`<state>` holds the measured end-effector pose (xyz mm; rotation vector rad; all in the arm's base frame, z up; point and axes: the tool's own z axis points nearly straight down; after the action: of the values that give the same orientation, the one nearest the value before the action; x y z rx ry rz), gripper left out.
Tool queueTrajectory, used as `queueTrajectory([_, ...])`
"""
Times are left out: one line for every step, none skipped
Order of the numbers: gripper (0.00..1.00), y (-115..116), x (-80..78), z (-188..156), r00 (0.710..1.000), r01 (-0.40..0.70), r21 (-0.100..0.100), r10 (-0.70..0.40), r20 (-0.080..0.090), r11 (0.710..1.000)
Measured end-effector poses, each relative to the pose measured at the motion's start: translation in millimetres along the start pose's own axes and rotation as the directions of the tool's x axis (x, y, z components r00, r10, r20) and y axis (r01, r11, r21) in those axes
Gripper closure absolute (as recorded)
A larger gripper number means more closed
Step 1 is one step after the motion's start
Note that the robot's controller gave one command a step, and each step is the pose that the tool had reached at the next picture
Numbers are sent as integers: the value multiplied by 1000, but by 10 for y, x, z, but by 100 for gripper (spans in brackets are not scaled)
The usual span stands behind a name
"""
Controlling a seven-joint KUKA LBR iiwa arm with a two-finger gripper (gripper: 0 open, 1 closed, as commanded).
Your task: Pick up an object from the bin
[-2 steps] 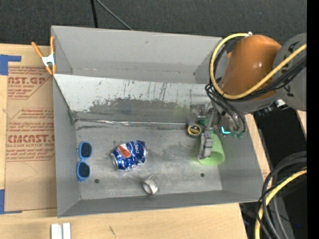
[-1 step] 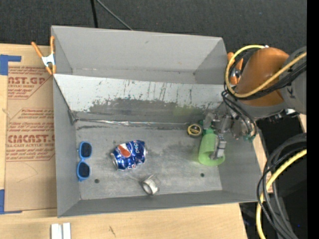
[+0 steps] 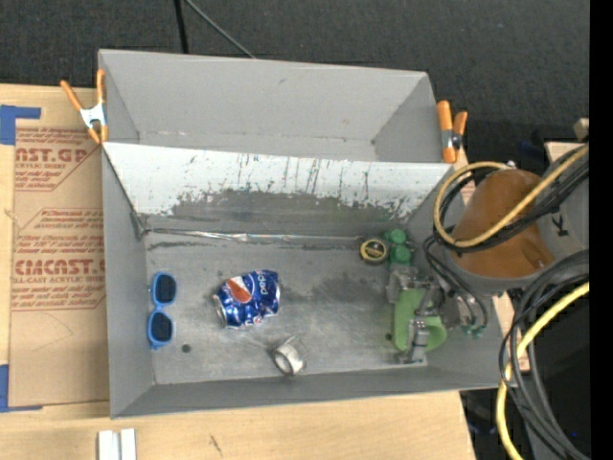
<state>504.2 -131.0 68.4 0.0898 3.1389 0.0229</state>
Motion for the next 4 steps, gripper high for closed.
queueTrajectory([0, -100, 154, -29, 966, 258, 3, -258, 6, 966])
queueTrajectory([100, -74, 162, -51, 966, 259, -4, -259, 0, 966])
queueTrajectory([100, 241, 83, -1797, 965, 262, 17, -262, 5, 965])
queueTrajectory([100, 401, 41, -563, 928, 372, 8, -372, -11, 928])
